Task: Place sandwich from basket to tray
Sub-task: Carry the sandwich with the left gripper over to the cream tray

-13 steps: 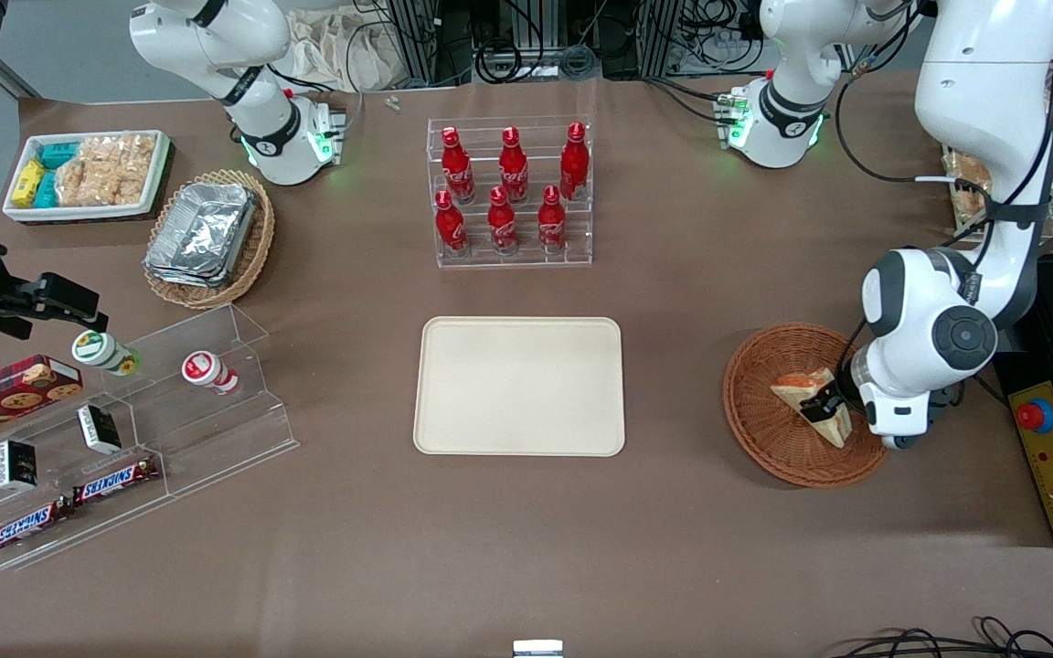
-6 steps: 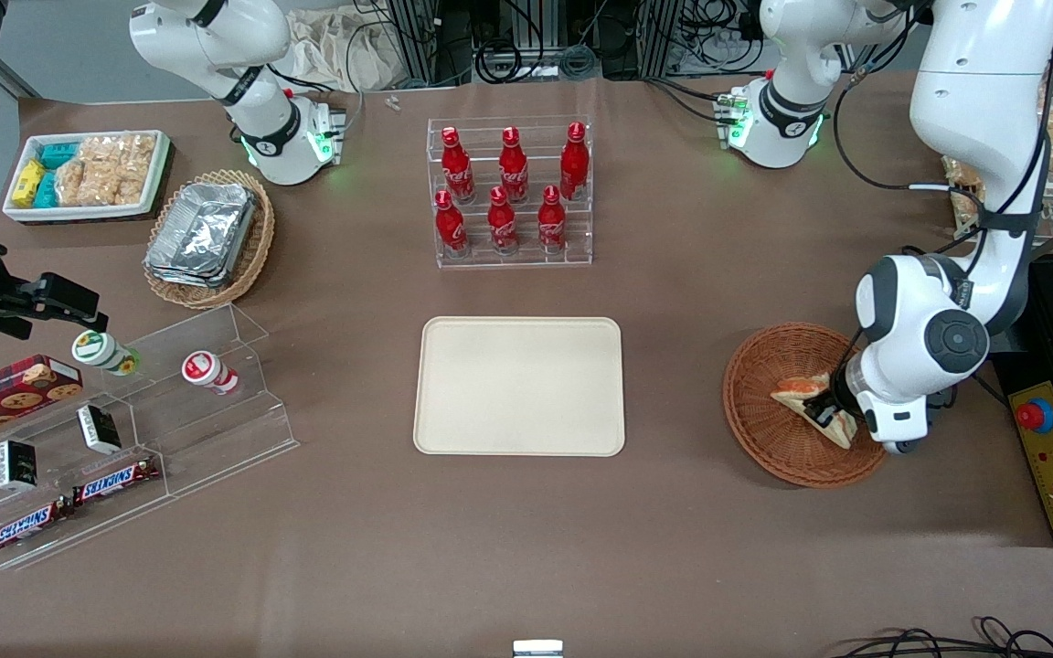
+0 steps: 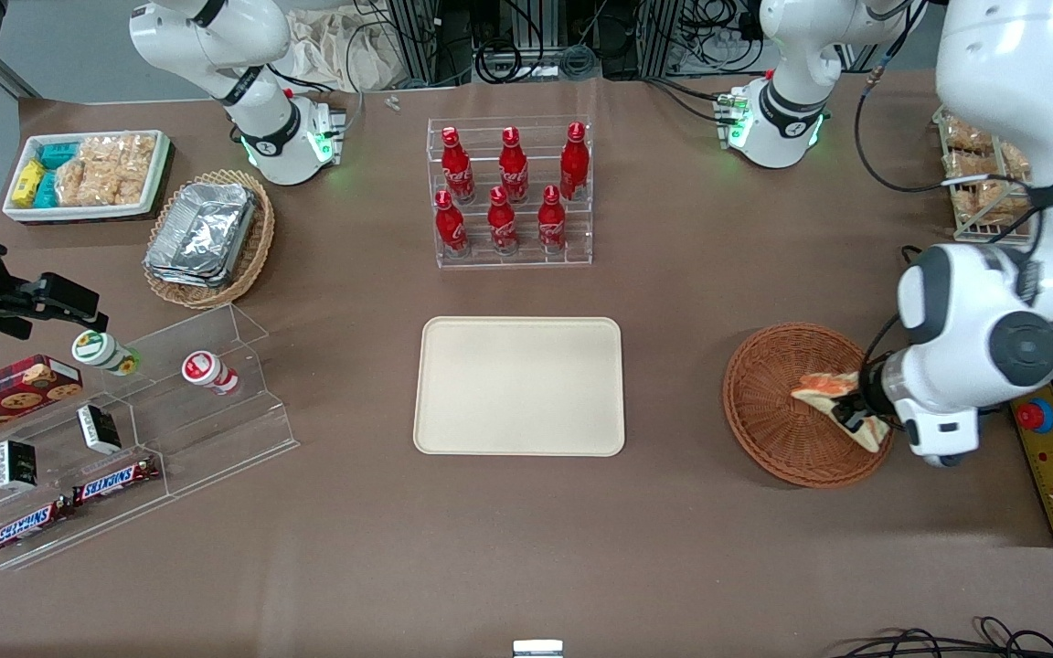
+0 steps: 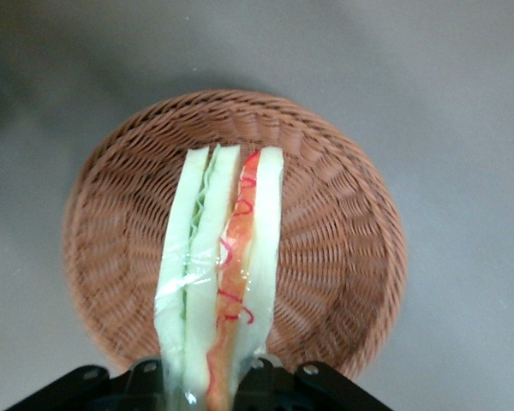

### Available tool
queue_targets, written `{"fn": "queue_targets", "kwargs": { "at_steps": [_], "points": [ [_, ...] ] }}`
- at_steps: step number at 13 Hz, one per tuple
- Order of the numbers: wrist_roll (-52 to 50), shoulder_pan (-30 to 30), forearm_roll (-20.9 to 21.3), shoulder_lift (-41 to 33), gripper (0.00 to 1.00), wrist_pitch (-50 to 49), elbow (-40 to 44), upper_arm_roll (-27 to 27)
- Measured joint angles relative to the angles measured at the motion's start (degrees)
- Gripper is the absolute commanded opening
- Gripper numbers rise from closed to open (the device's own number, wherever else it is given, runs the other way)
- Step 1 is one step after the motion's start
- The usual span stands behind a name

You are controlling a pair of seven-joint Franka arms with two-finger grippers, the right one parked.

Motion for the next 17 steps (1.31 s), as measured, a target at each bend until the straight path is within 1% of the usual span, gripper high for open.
{"fn": "queue_targets", "kwargs": {
  "at_steps": [2, 4, 5, 7, 8, 10, 13, 15, 17],
  "points": [
    [1.5, -0.1, 0.0, -1.1, 0.0, -10.8, 8.6, -1.9],
    [6.3, -0.2, 0.0, -1.7, 0.0, -19.8, 16.3, -4.7],
    [10.0, -0.3, 0.0, -1.8, 0.0, -22.6, 19.1, -6.5],
    [15.8, -0.3, -0.1, -1.7, 0.0, -23.7, 21.0, -11.4],
    [16.7, -0.5, -0.1, -1.3, 0.0, -22.8, 21.0, -14.1],
    [17.5, -2.2, 0.0, 0.9, 0.0, -16.6, 20.0, -18.2],
    [17.8, -9.9, 0.6, 7.6, 0.0, -5.2, 16.7, -18.8],
    [17.8, -13.7, 3.6, 13.6, 0.0, -0.6, 16.2, -18.9],
    [17.8, -15.8, 5.3, 18.6, 0.0, 3.0, 16.2, -18.8]
  ]
}}
